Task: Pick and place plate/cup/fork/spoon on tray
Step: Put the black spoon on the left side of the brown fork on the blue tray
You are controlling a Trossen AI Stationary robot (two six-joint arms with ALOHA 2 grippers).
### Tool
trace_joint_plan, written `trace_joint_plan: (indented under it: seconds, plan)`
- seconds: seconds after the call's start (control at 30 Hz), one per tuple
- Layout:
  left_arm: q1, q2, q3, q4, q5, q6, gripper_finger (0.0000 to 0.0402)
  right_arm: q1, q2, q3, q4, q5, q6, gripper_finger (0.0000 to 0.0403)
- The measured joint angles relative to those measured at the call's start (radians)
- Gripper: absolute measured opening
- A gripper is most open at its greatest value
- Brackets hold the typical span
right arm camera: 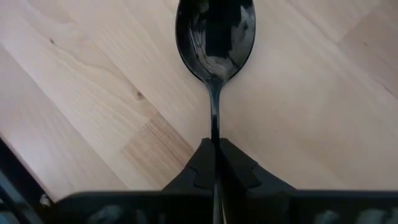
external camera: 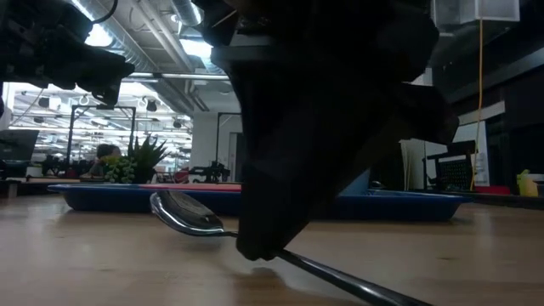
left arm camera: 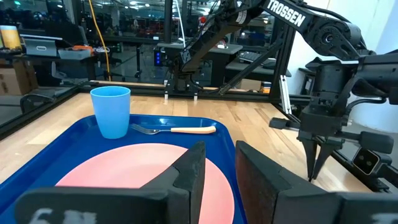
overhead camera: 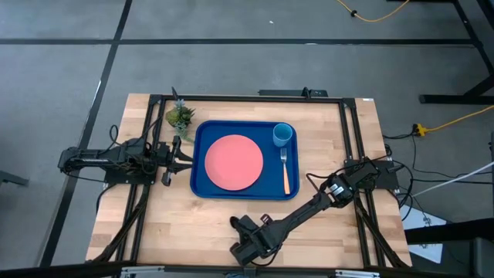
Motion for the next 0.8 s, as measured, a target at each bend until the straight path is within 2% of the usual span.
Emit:
trace_joint_plan:
  seconds: [0.23, 0.37, 0.6, 0.8]
  plan:
    - [0.000, 0.000, 0.000, 0.000, 0.000, 0.000, 0.0080, -0.015, -0.006, 0.002, 0.010, 0.004, 0.055, 0.0004]
    - [0.000, 0.000, 0.000, 0.000, 0.000, 0.000, 0.0080, -0.023, -0.007, 0.061, -0.048, 0.013, 0.068, 0.0002]
    - [0.000, 0.000, 0.000, 0.000, 0.000, 0.000, 0.0080, -0.022, -0.009, 0.259, -0.351, 0.189, 0.203, 0.0003]
    - [0.000, 0.000, 0.000, 0.000, -0.001, 0.000, 0.0080, -0.027, -0.070, 0.212, -0.466, 0.198, 0.344, 0.0002]
